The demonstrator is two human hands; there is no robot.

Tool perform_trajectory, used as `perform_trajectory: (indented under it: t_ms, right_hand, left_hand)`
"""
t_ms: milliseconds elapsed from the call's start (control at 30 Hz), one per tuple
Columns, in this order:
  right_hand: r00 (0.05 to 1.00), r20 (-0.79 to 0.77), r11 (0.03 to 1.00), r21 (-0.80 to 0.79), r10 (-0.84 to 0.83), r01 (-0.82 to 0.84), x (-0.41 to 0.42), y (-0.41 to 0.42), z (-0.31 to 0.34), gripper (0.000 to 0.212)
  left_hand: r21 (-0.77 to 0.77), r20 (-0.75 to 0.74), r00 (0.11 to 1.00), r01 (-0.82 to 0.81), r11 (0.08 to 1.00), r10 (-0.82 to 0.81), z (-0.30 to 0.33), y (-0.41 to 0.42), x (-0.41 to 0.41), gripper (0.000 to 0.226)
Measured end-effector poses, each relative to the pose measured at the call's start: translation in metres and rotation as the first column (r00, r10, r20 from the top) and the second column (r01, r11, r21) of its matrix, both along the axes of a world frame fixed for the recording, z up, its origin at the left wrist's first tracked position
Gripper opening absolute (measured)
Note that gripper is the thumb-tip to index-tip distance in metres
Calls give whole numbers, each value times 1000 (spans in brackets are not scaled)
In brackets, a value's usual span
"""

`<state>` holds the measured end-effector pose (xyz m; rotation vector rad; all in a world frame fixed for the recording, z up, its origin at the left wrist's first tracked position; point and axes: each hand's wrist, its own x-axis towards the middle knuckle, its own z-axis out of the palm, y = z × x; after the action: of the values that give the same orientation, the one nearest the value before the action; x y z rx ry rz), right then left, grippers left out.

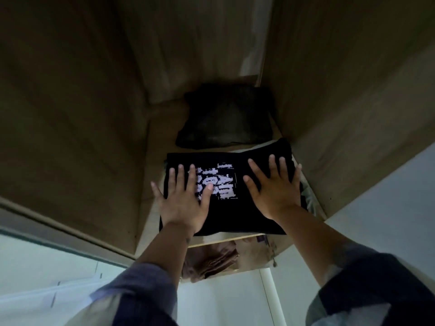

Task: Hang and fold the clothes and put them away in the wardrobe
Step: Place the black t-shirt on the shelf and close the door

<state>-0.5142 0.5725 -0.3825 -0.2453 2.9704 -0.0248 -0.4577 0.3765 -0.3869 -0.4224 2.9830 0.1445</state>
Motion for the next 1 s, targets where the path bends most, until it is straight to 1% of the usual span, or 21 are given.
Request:
perform_trajectory:
  t_ms: [133,267,367,500,600,767,900,1000]
  right_hand:
    - [991,-127,999,0,33,-33,28,2,47,57]
    - [983,-182,999,-31,5,-11,77,9,92,57]
    - [975,-222,1000,-17,-13,10,128,18,125,56]
    - [957,-283,997,-46,-66,55,206,30,175,56]
    - [945,-318,997,-24,-80,77,270,42,213,56]
    - [918,-385,995,-11,-96,99,353,65,280,56]
    - [862,-496,993,2,-102,119,392,96,344,57]
    - [773,-623,990,-11,-118,142,411,126,402,56]
  left_hand:
    - [-38,-70,997,24,999,-26,41,5,24,69]
    - [-50,-145,988,44,998,-51,89,11,66,69]
    - [-66,-204,975,77,995,-89,127,18,115,69]
    - [-84,-297,945,114,990,-134,177,31,192,69]
    - [-88,-359,919,142,986,-165,217,44,250,69]
    - [-92,-456,866,187,978,-208,278,70,315,69]
    - [-103,-541,803,230,968,-249,334,106,347,69]
    - [-133,-615,733,269,954,-292,386,143,360,70]
